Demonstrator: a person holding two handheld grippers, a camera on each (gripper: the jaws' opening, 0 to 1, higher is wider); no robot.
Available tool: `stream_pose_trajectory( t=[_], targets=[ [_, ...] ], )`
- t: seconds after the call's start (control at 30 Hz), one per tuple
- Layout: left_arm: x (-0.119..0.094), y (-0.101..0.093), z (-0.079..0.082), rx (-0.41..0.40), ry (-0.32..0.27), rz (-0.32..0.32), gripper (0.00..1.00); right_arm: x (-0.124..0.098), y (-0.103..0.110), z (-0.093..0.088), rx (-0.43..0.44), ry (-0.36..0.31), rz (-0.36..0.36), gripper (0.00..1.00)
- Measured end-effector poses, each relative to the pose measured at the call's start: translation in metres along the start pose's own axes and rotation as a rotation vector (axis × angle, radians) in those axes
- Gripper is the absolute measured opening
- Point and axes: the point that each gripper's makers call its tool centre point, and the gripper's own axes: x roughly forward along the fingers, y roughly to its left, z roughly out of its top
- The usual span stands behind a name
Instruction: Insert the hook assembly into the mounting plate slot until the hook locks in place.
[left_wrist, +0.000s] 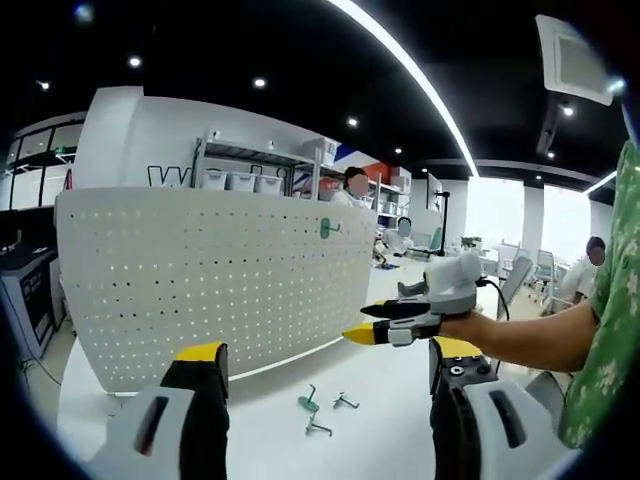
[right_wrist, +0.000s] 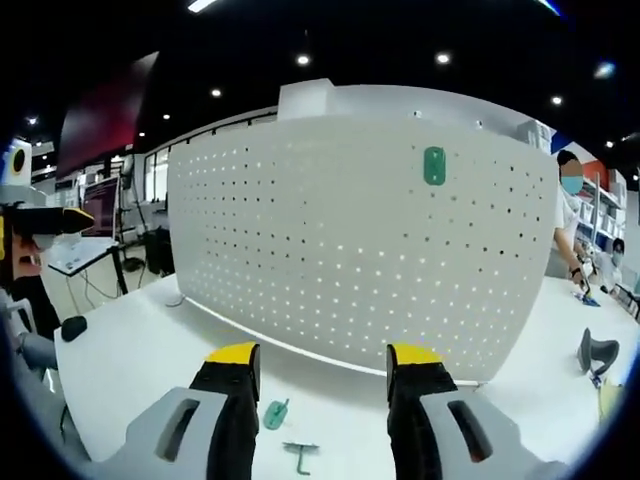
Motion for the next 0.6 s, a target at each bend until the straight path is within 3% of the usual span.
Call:
stream_pose_trajectory(
  t=[0.33, 0.6],
  targets=[
    [0.001, 0.001, -0.004, 0.002, 0.010, 0.000, 0.84, 0.018, 0.007, -0.018, 0.005, 0.086, 0.056, 0.36],
    [0.002, 0.002, -0.006, 0.000, 0.017, -0.002, 0.84, 0.029, 0.011, -0.038, 0.048, 0.173, 0.107, 0.33]
  ],
)
